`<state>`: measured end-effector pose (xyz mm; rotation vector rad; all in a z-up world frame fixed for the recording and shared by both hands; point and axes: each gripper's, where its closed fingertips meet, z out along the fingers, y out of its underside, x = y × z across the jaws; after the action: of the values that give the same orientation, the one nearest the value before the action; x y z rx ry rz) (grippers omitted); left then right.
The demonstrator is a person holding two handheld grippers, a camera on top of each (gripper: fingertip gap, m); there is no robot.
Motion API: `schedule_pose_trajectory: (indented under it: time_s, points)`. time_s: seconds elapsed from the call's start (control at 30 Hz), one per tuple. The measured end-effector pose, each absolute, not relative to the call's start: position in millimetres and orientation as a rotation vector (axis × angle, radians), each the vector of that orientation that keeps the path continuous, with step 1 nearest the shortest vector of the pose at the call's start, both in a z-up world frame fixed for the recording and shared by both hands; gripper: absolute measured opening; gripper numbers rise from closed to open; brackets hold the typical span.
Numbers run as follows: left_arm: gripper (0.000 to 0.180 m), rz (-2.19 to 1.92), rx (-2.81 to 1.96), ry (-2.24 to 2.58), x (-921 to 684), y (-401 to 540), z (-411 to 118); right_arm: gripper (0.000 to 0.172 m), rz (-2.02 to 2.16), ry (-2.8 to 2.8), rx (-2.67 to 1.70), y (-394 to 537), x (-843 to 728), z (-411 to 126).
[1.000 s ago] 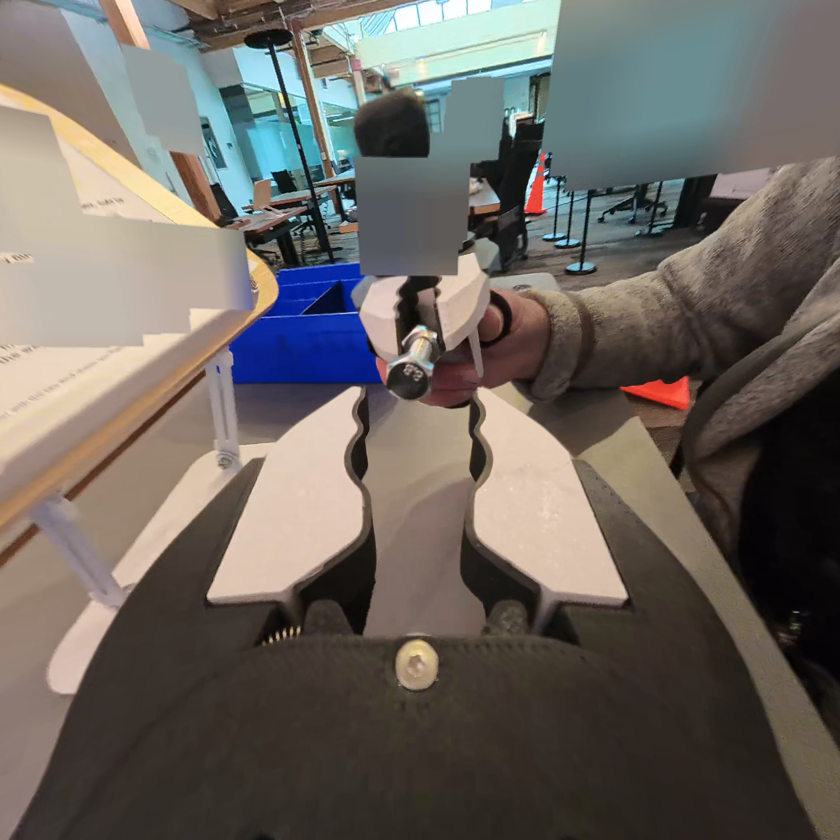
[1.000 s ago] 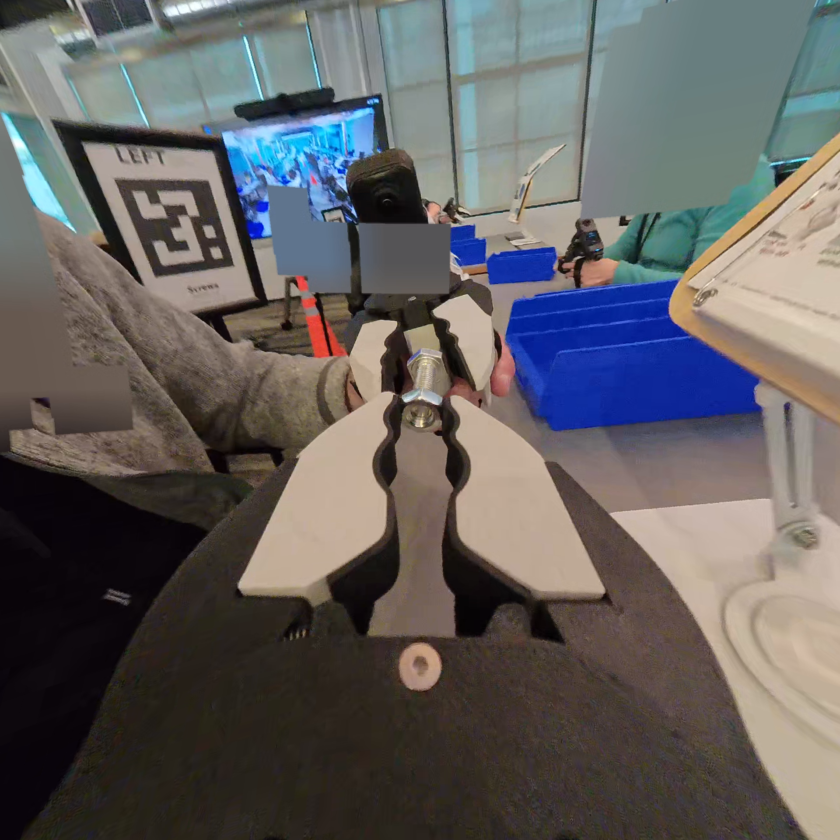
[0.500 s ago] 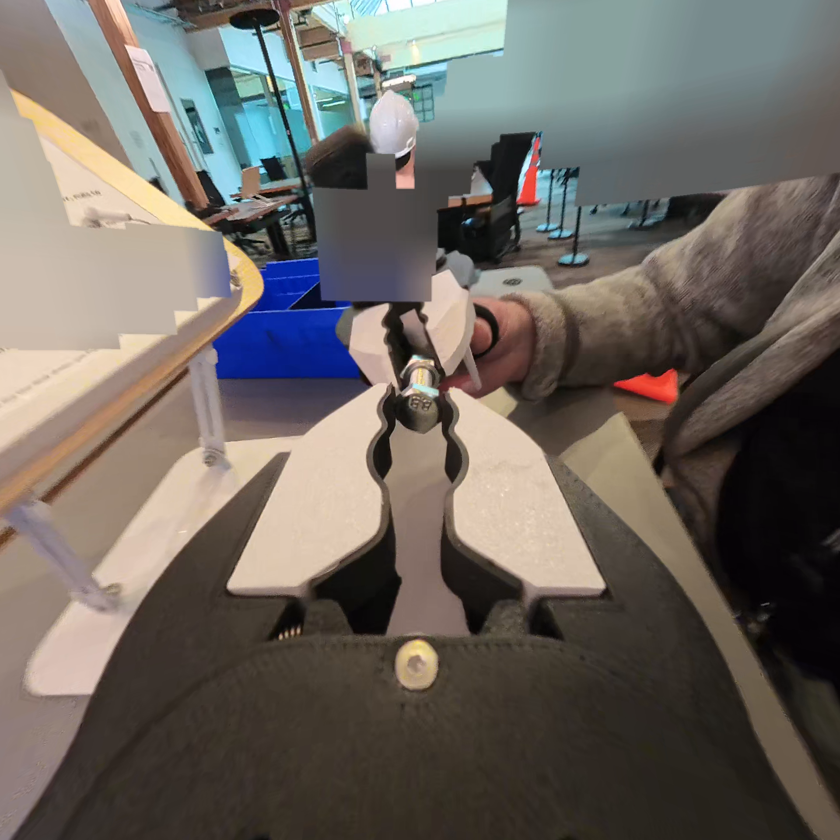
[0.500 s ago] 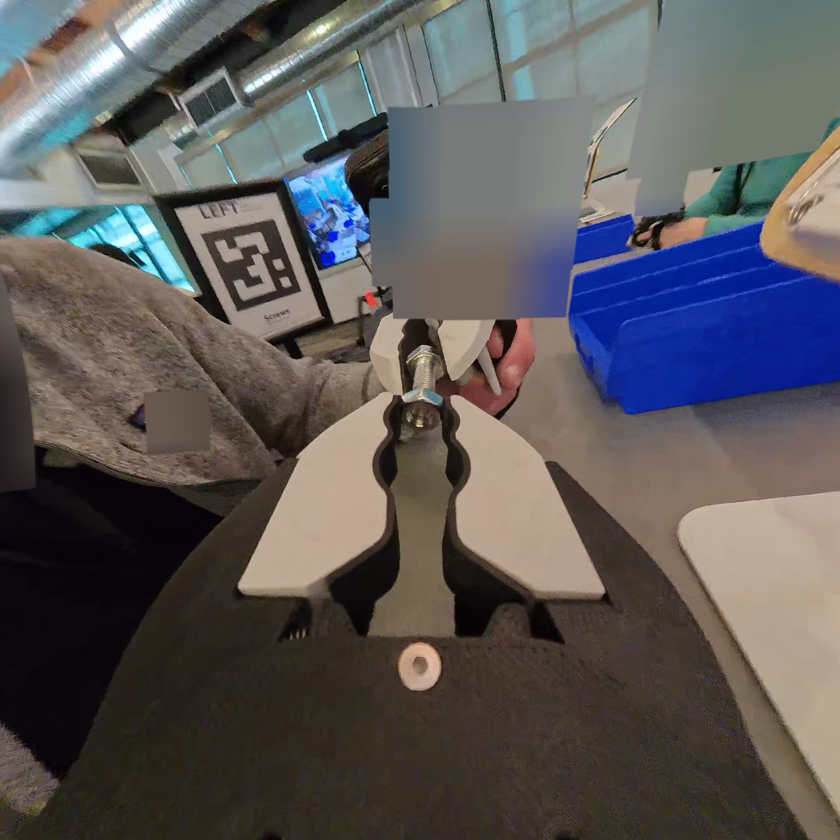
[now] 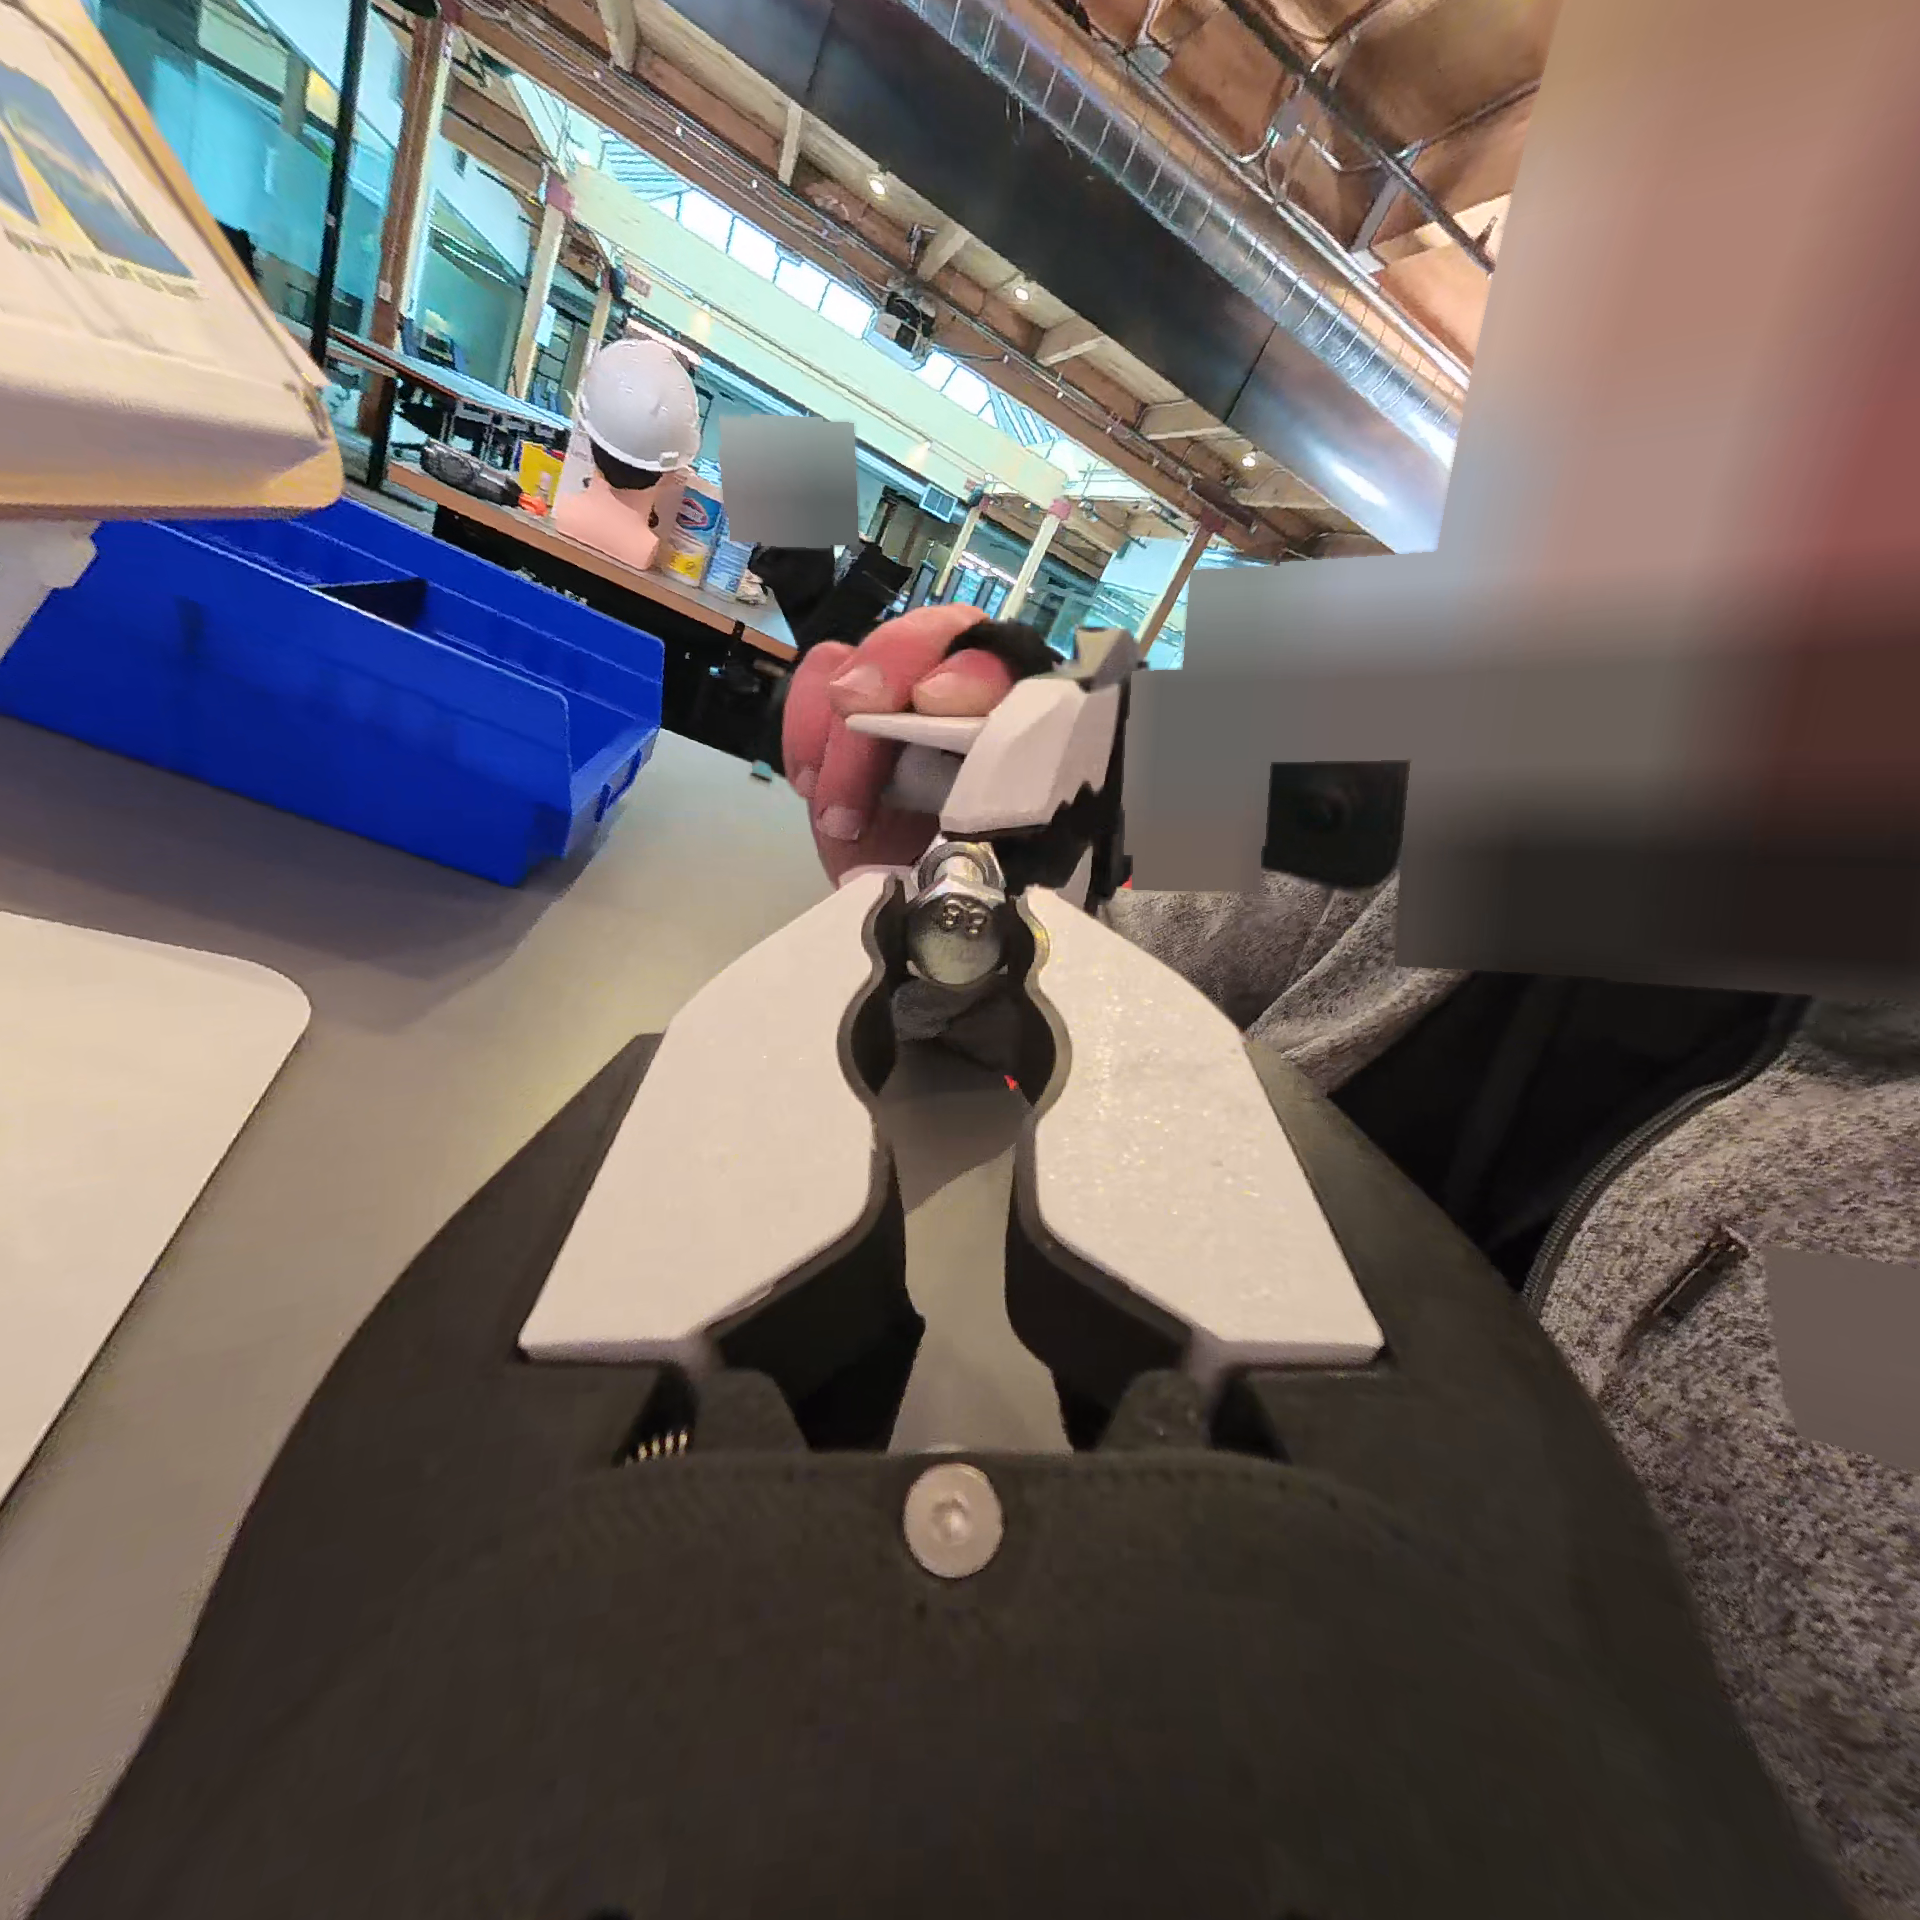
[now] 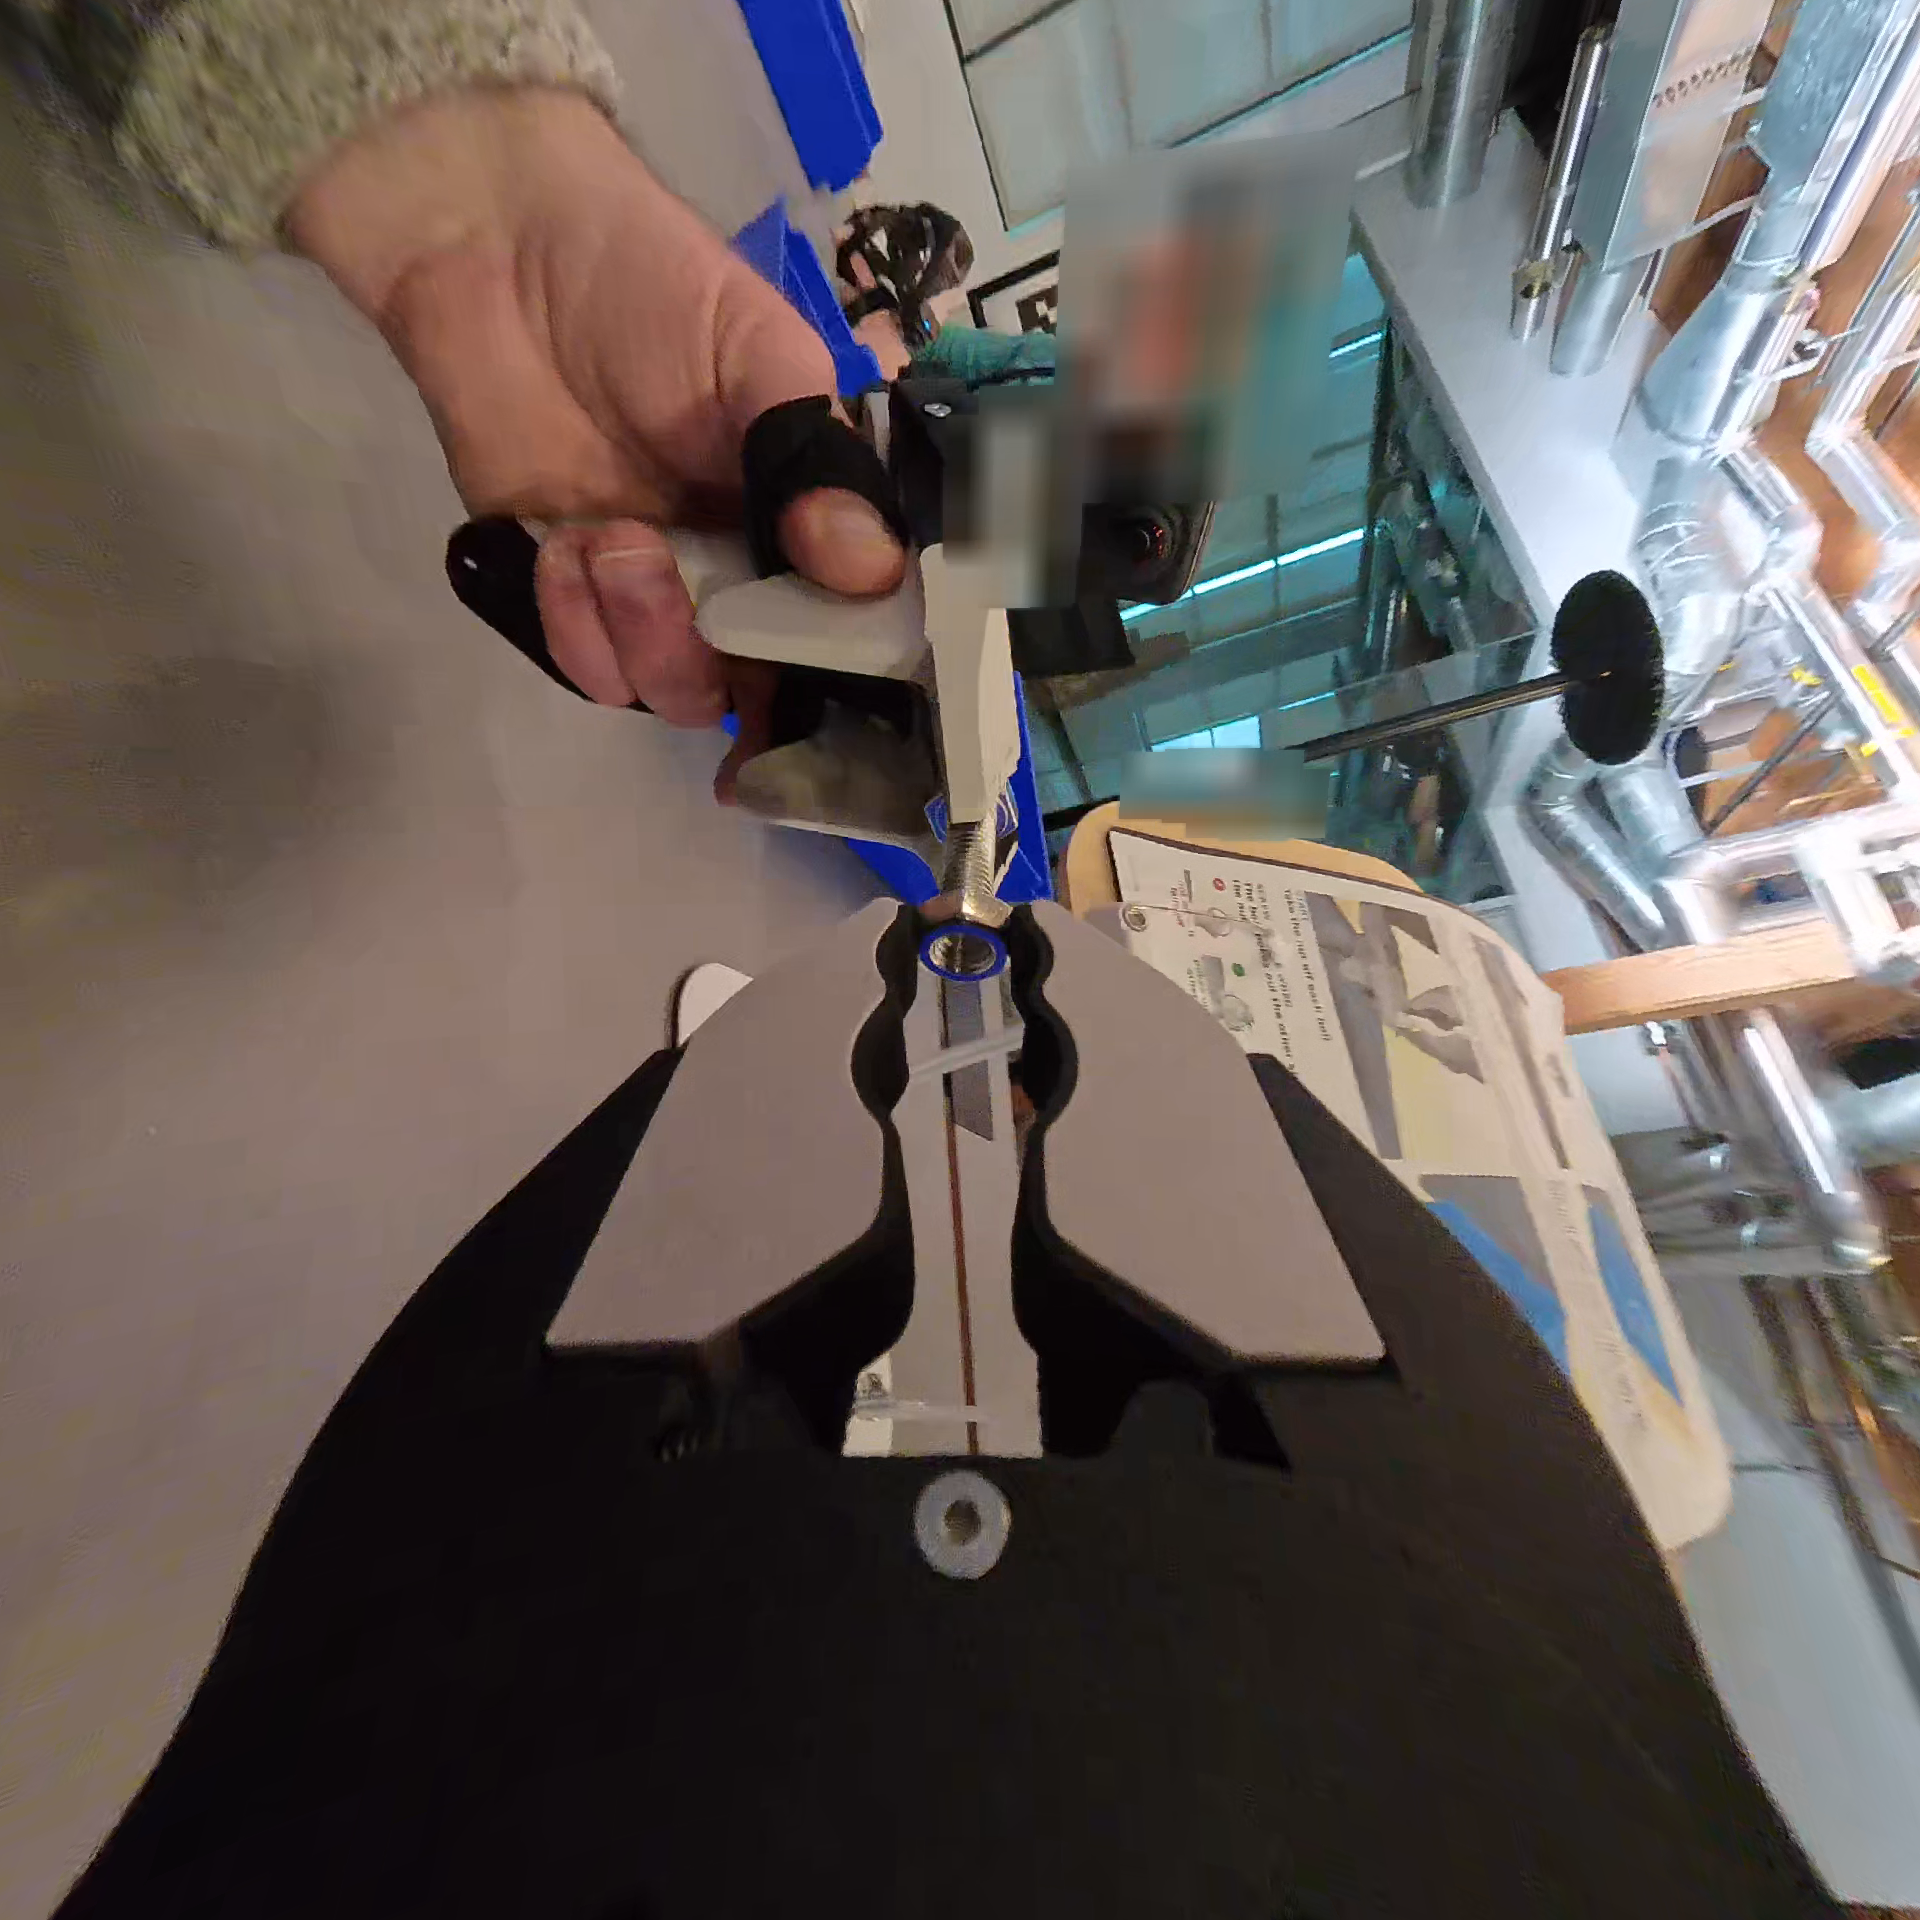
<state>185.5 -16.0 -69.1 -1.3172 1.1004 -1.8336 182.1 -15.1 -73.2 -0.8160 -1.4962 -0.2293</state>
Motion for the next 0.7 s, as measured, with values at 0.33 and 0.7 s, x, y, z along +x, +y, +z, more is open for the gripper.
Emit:
schedule_pose_trajectory:
  time_s: [0.33,0.7]
  points:
    - [0.019,-1.815,-1.278,1.12,186.5,-16.5,-68.4,0.017,-0.103,-1.489,-0.87,-17.7,182.7,-71.1]
    - [0.034,-1.157,-1.117,1.304,190.5,-14.1,-67.3,0.018,1.007,-1.249,-1.208,-15.9,191.6,-60.5]
